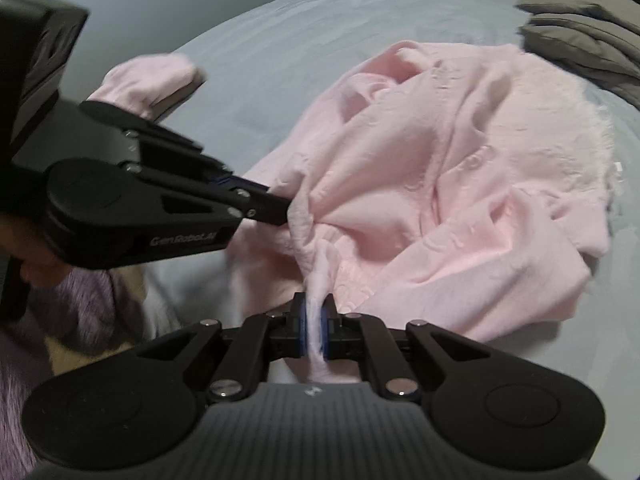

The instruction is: Fold clothes

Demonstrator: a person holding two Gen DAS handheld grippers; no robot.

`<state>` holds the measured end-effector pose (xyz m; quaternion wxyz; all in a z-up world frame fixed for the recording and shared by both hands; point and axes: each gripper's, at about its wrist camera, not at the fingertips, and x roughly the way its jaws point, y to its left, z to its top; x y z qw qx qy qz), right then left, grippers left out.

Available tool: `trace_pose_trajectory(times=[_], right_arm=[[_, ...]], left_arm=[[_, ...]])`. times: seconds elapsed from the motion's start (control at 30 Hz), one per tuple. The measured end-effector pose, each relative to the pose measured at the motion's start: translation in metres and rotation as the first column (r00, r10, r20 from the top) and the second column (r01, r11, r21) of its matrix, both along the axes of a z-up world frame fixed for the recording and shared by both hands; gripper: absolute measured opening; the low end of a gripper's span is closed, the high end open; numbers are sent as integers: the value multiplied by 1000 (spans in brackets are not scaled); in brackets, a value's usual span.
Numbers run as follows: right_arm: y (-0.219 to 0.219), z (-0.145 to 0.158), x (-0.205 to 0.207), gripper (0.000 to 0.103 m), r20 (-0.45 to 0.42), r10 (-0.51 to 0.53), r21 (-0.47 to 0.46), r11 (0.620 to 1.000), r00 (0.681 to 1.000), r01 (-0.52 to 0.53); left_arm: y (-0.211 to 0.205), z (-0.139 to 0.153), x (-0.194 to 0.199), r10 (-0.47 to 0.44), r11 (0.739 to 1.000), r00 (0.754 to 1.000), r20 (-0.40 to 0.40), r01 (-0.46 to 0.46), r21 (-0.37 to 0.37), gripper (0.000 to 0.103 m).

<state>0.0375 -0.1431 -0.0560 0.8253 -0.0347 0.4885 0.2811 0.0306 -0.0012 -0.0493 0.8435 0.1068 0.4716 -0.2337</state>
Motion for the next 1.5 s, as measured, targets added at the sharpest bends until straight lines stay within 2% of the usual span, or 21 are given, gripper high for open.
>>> trace_pose_trajectory(times=[0.13, 0.17, 0.3, 0.4, 0.47, 0.5, 0.53, 0.63, 0.67, 0.73, 0.77, 0.8, 0.9, 1.13, 1.37, 1.47, 1.5], right_arm=[[12, -1, -19, 8, -15, 56, -4, 998, 998, -56], [13, -1, -22, 8, -16, 62, -4, 998, 998, -62], [11, 1, -27, 12, 5, 44, -9, 999, 999, -44], [7, 7, -22, 15, 34, 8, 1, 1000, 999, -8], [5, 13, -19, 31, 62, -22, 4, 1000, 998, 22], [3, 17, -18, 51, 84, -42, 2, 999, 996, 42], [1, 21, -17, 55, 110, -61, 0, 998, 992, 62], [-4, 32, -10, 57, 165, -114, -5, 993, 980, 116], [-7, 34, -8, 58, 181, -136, -7, 990, 974, 140], [-13, 37, -1, 62, 203, -187, -13, 981, 961, 193], [-18, 36, 2, 63, 203, -215, -18, 975, 955, 223], [-21, 34, 7, 63, 200, -241, -25, 968, 950, 250], [-31, 26, 18, 65, 194, -303, -54, 946, 933, 319], [-44, -4, 40, 69, 132, -371, -106, 917, 919, 385], [-52, -23, 51, 70, 55, -432, -78, 897, 900, 435], [-51, -27, 57, 68, 34, -431, -68, 899, 902, 433], [-50, -28, 57, 65, 30, -429, -67, 900, 903, 430]], left_arm=[[12, 0, -20, -41, 999, 999, -26, 42, 18, 0], [-1, 0, -22, -57, 998, 998, -38, 58, 21, 0], [5, -2, -36, -97, 995, 992, -83, 100, 31, 0], [14, 0, -42, -81, 996, 994, -68, 83, 24, 0], [22, 5, -39, -55, 998, 997, -58, 54, -18, 0], [23, 8, -38, -48, 998, 998, -44, 47, -31, 0], [22, 12, -37, -42, 998, 999, -28, 41, -43, 0], [22, 22, -33, -21, 997, 1000, 19, 23, -78, 0], [22, 26, -31, -14, 996, 999, 34, 17, -90, 6], [22, 33, -29, 1, 993, 998, 65, 7, -114, 25], [22, 37, -27, 9, 992, 997, 80, 2, -127, 43], [21, 41, -26, 16, 990, 995, 95, -3, -139, 55], [12, 34, -17, 44, 987, 993, 109, -26, -161, 56], [-1, 19, 20, 156, 960, 987, 28, -144, -240, 60], [-33, -2, 49, 171, 956, 985, -32, -174, -234, 61], [-48, -10, 60, 172, 957, 984, -51, -180, -227, 60], [-50, -13, 61, 175, 959, 983, -57, -183, -216, 54]])
